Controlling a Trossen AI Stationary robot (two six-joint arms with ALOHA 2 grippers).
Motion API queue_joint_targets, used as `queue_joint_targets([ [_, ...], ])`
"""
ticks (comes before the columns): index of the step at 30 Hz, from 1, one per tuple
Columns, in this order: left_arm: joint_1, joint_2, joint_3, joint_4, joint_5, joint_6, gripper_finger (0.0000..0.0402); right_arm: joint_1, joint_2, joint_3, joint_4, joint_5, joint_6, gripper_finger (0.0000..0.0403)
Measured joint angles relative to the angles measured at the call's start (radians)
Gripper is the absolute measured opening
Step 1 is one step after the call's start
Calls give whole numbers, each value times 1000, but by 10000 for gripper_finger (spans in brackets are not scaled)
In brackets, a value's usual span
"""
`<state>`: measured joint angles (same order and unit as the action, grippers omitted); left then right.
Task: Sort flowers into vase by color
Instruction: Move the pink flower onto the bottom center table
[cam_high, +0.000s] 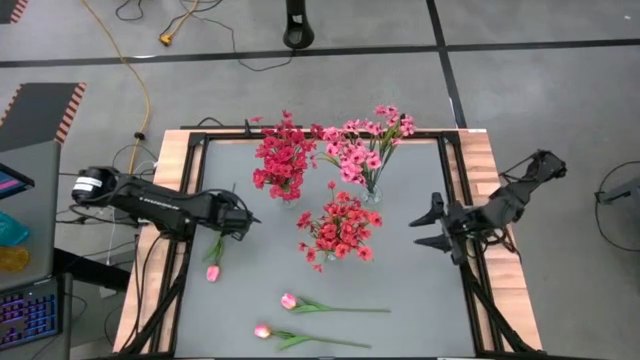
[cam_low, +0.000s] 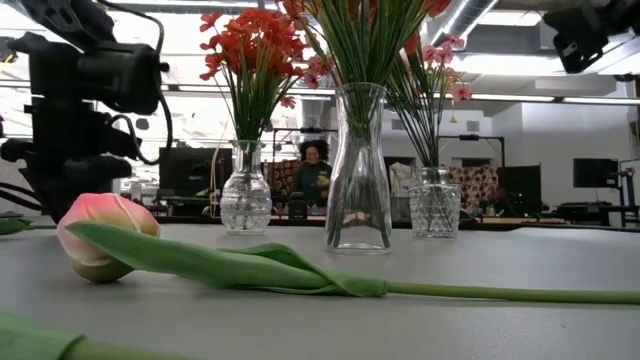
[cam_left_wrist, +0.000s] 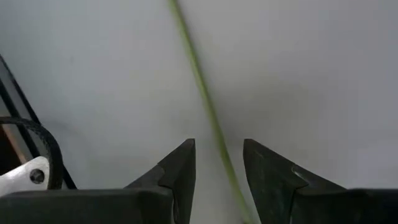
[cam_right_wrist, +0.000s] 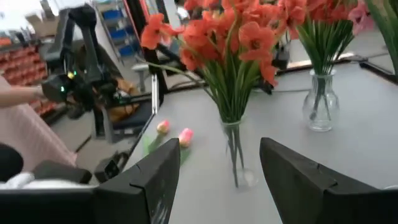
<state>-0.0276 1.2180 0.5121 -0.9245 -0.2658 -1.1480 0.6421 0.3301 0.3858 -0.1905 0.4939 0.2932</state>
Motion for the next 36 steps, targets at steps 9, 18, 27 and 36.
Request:
queue_joint_targets([
  [9, 76, 64, 4, 31, 53, 94, 92, -51, -42, -169, 258, -9, -21, 248],
  [18, 83, 68, 3, 50, 66, 142, 7, -131, -43, -184, 311, -21, -134, 248],
  [27, 83, 69, 2, 55, 70, 137, 2, -186, -65, -184, 279, -136, -234, 248],
  [36, 82, 63, 4, 59, 34, 145, 0, -202, -288, -206, 138, -130, -251, 248],
])
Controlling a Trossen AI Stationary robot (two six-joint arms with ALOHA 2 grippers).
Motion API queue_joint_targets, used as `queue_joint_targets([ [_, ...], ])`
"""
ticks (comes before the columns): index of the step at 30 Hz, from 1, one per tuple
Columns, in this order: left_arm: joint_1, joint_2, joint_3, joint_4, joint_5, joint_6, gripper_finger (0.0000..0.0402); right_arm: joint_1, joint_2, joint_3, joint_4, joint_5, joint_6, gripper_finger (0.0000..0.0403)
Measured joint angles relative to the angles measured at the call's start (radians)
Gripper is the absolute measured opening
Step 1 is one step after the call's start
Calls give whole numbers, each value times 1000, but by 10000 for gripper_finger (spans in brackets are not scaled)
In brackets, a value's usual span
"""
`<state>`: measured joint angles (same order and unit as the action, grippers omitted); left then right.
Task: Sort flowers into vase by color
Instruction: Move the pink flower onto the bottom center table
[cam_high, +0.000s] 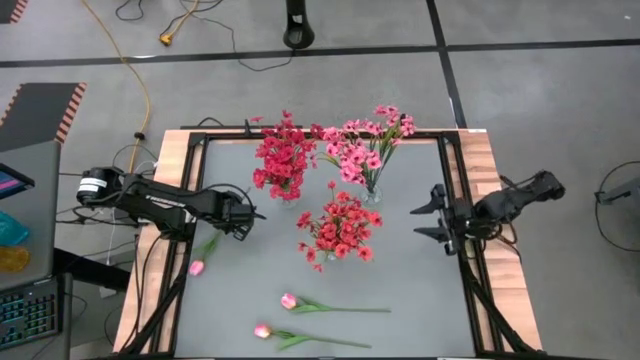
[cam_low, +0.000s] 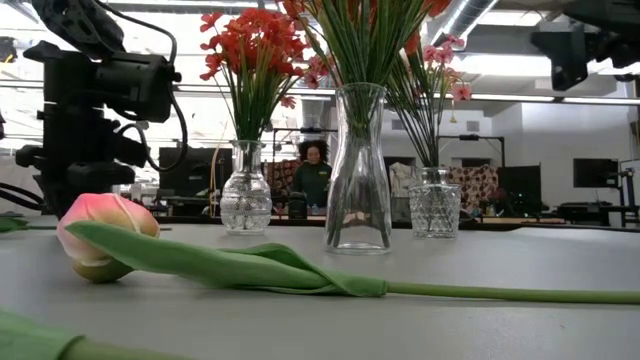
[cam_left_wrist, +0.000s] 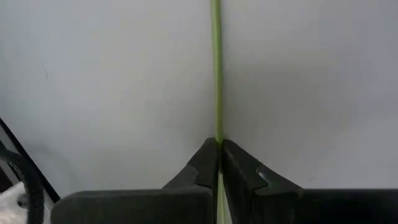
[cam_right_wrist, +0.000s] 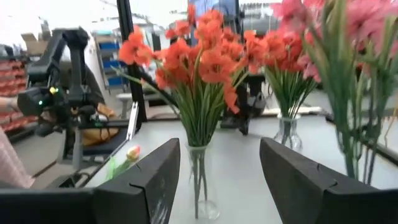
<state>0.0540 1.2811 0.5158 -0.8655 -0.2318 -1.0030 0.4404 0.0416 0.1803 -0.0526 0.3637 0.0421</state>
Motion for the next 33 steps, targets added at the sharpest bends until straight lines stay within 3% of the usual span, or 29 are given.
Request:
queue_joint_targets([
  [11, -64, -124, 141, -132, -1, 51, 0, -12, -38, -74, -3, 34, 4, 248],
  [19, -272, -231, 327, -212, 15, 49, 0, -10, -39, -84, 0, 28, 37, 248],
  [26, -571, -213, 400, 10, -2, 74, 0, -10, -39, -84, -1, 28, 37, 248],
  [33, -770, -47, 399, 290, -89, 109, 0, -10, -39, -84, 0, 28, 32, 248],
])
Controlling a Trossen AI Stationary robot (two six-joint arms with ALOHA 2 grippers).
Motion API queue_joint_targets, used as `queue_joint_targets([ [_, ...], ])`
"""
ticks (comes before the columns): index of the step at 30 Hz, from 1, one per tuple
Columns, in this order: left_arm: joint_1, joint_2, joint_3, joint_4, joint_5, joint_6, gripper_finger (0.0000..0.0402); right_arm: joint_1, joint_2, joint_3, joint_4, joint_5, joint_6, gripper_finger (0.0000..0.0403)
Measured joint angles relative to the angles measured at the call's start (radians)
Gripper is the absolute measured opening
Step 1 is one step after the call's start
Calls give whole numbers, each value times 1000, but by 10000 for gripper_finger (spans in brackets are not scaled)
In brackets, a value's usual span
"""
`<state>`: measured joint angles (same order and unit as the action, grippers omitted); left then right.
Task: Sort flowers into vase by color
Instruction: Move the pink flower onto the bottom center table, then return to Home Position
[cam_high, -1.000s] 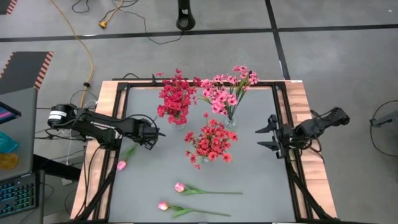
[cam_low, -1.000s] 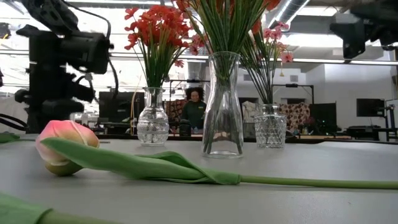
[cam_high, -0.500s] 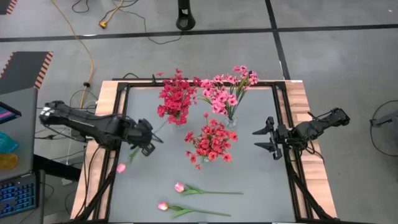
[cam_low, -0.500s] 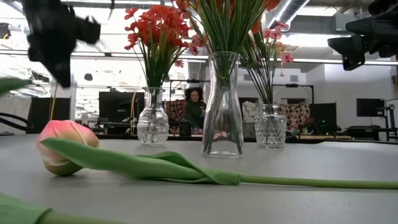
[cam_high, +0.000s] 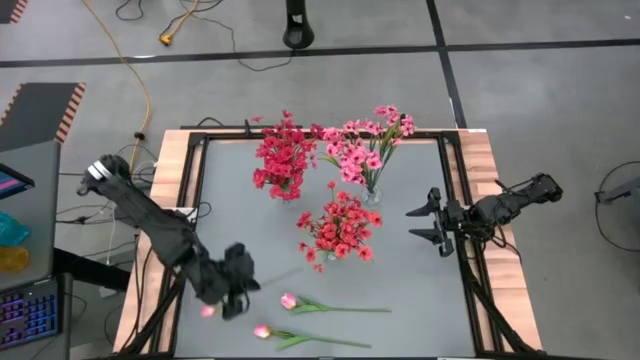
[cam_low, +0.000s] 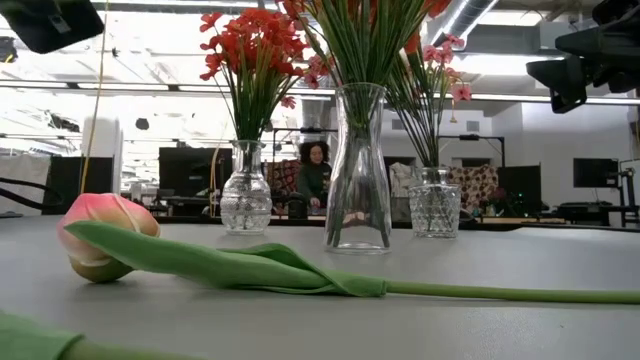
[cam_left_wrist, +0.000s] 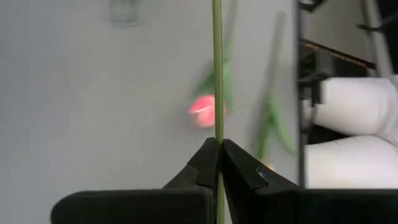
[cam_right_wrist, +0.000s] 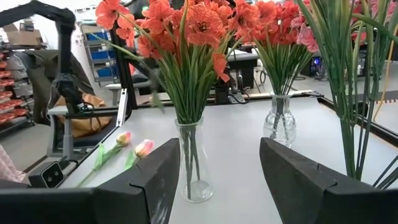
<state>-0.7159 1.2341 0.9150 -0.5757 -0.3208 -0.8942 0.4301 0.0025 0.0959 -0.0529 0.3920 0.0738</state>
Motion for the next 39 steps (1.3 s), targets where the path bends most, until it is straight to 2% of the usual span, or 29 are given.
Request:
queue_joint_targets([
  [5, -37, 160, 5, 258, 22, 87, 0, 0, 0, 0, -1, 0, 0, 248],
  [7, -38, 228, 38, 304, 37, 131, 0, 0, 0, 0, -1, 0, 0, 248],
  [15, -10, 489, 331, 214, 52, 390, 0, 0, 0, 0, -1, 0, 5, 248],
  [22, 41, 655, 521, 138, 43, 448, 1, 0, 0, 0, -3, 0, 5, 248],
  [26, 78, 699, 565, 136, 93, 439, 21, 0, 0, 0, -8, 0, 5, 248],
  [35, 137, 673, 567, 107, 178, 424, 113, 0, 0, 1, -37, 0, 8, 248],
  [39, 127, 635, 567, 90, 115, 446, 112, 0, 0, 1, -37, 0, 8, 248],
])
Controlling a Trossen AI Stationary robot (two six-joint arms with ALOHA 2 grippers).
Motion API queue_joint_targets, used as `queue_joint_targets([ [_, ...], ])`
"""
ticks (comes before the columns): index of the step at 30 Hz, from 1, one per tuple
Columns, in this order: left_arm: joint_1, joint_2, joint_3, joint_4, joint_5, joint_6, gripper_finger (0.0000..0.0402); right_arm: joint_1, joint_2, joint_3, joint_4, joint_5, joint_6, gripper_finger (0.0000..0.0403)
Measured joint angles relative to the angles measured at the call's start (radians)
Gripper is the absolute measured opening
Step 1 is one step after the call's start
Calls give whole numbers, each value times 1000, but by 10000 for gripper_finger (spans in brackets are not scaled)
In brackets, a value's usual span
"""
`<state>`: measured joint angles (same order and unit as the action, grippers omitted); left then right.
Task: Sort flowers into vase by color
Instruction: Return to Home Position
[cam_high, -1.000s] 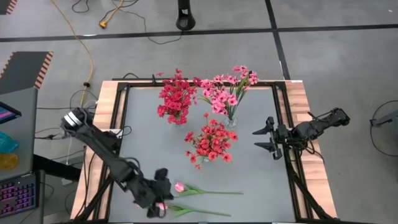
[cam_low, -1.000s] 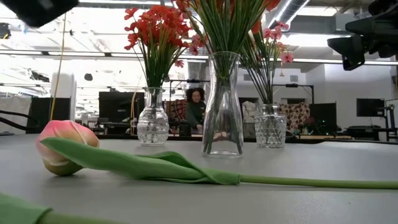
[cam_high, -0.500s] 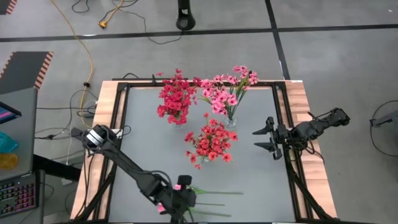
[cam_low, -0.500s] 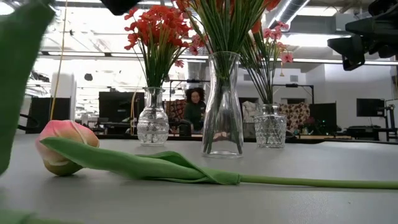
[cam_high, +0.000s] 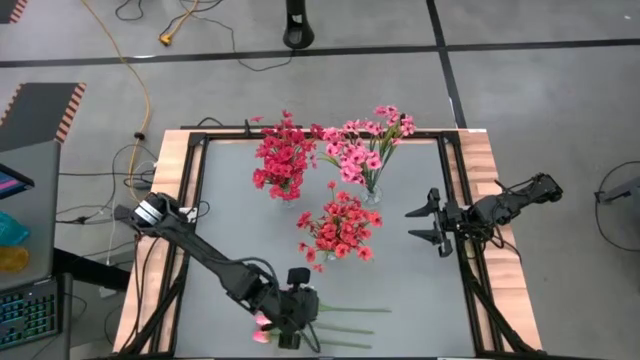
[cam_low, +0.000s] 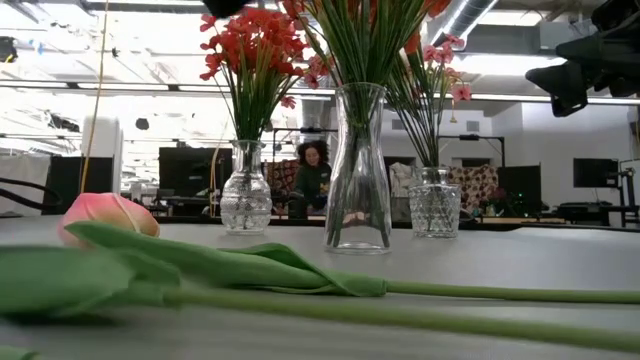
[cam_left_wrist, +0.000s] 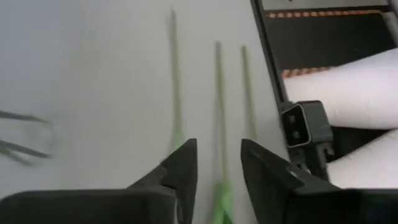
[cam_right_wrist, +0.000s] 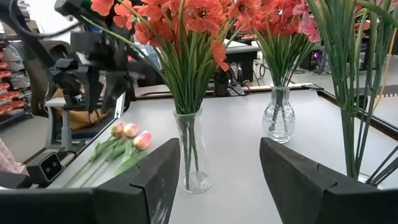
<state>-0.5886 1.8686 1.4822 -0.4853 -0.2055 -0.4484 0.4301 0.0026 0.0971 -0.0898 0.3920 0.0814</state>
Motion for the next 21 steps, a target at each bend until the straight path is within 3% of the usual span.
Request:
queue_joint_targets([
  [7, -48, -112, 0, -130, -137, 42, 38, -9, 0, 0, 3, 2, -11, 248],
  [10, -71, -165, 0, -191, -259, 76, 8, -24, 0, 0, -3, 2, -11, 248],
  [15, -95, -260, -13, -282, -382, 116, 5, -50, 0, 0, -3, -1, -11, 248],
  [21, -95, -473, -253, -170, -487, 98, 1, -75, 0, 0, -8, -9, -30, 248],
])
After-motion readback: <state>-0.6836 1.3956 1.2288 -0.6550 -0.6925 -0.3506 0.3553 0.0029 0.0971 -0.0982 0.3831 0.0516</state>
